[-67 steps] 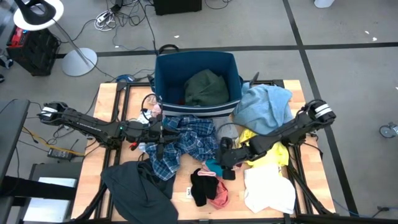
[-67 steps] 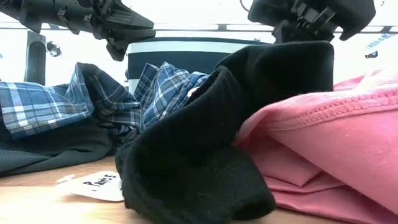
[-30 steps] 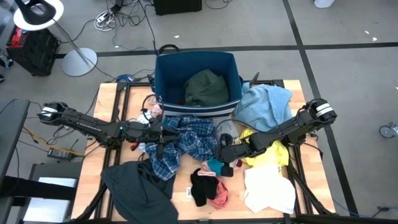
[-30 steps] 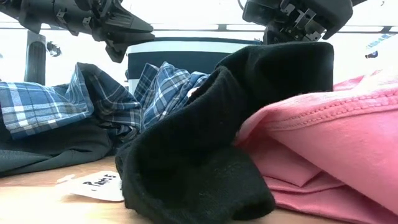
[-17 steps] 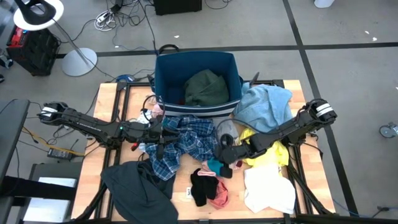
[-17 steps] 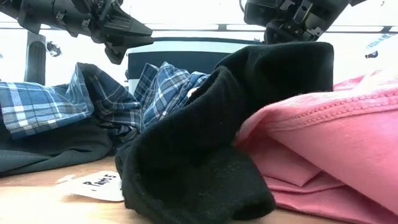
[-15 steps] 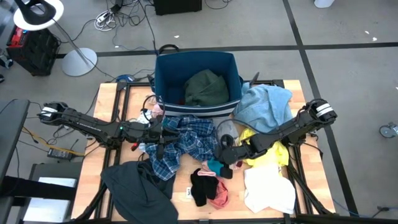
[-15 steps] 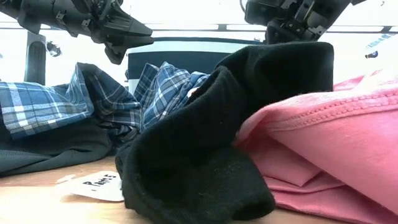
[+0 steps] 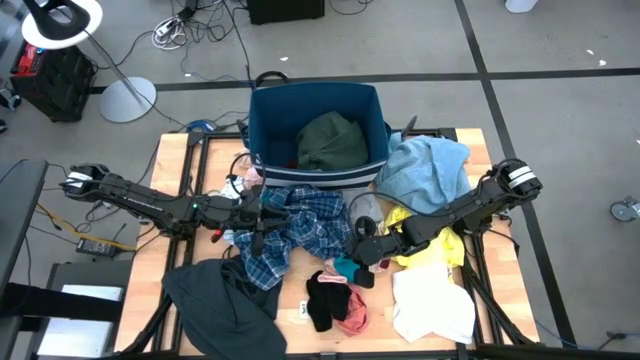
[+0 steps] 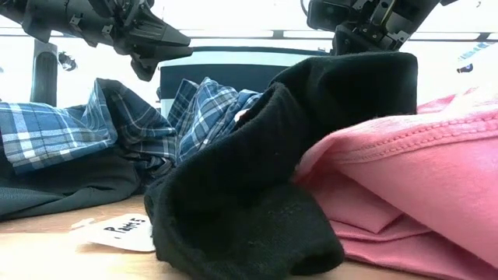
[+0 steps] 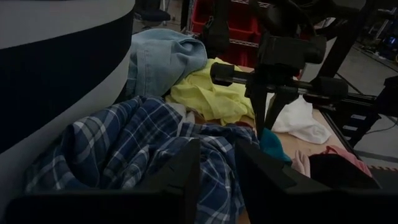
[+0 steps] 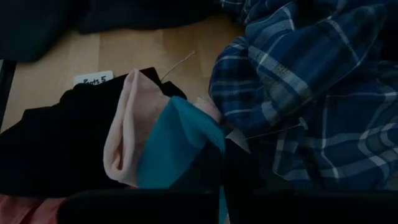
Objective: Sort clothes
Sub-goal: Put the blue sock into the blue laundry organizer
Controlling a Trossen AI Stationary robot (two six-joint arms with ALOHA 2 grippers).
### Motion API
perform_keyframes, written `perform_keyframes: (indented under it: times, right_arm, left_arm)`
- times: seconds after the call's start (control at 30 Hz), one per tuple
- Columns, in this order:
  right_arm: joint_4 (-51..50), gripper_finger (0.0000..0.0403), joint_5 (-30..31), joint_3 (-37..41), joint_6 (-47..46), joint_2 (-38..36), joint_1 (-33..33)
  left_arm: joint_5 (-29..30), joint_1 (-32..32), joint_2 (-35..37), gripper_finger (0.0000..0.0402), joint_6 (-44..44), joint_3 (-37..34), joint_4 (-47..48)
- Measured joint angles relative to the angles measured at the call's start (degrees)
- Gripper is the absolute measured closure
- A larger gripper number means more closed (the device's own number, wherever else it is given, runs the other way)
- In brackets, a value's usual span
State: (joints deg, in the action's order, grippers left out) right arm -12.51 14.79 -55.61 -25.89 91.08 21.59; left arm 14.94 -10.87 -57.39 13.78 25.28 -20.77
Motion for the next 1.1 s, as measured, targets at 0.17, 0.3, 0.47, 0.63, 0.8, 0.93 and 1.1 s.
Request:
perform_keyframes:
  times: [0.17, 0.3, 0.47, 0.63, 0.8, 0.93, 1.1]
  right_arm:
    - [0.5, 0.0399, 0.0, 0.0, 0.0, 0.0, 0.0]
    - [0.5, 0.0399, 0.5, 0.0, 0.2, 0.0, -0.1]
    - [0.3, 0.0399, 0.6, -1.6, 0.5, 0.0, -0.8]
    - [-0.3, 0.0399, 0.6, -6.4, 4.8, 0.0, -2.1]
    - [-4.0, 0.04, 0.7, -14.2, 10.7, 0.0, -3.9]
    - [-8.6, 0.04, 0.9, -22.2, 16.1, 0.0, -6.3]
    - [-12.5, 0.04, 0.9, -32.1, 22.8, 0.0, -10.5]
  left_arm:
    - [0.0, 0.0, 0.0, 0.0296, 0.0, 0.0, 0.2]
    - [0.0, 0.0, 0.0, 0.0296, 0.0, 0.0, 0.2]
    - [0.0, 0.0, 0.0, 0.0296, 0.1, 0.0, 0.1]
    - [0.0, 0.0, 0.0, 0.0296, 1.7, 0.0, 0.1]
    - [0.0, 0.0, 0.0, 0.0296, 1.7, 0.0, 0.1]
    - [0.0, 0.0, 0.0, 0.0296, 1.7, 0.0, 0.1]
    - [0.0, 0.0, 0.0, 0.0296, 1.7, 0.0, 0.0]
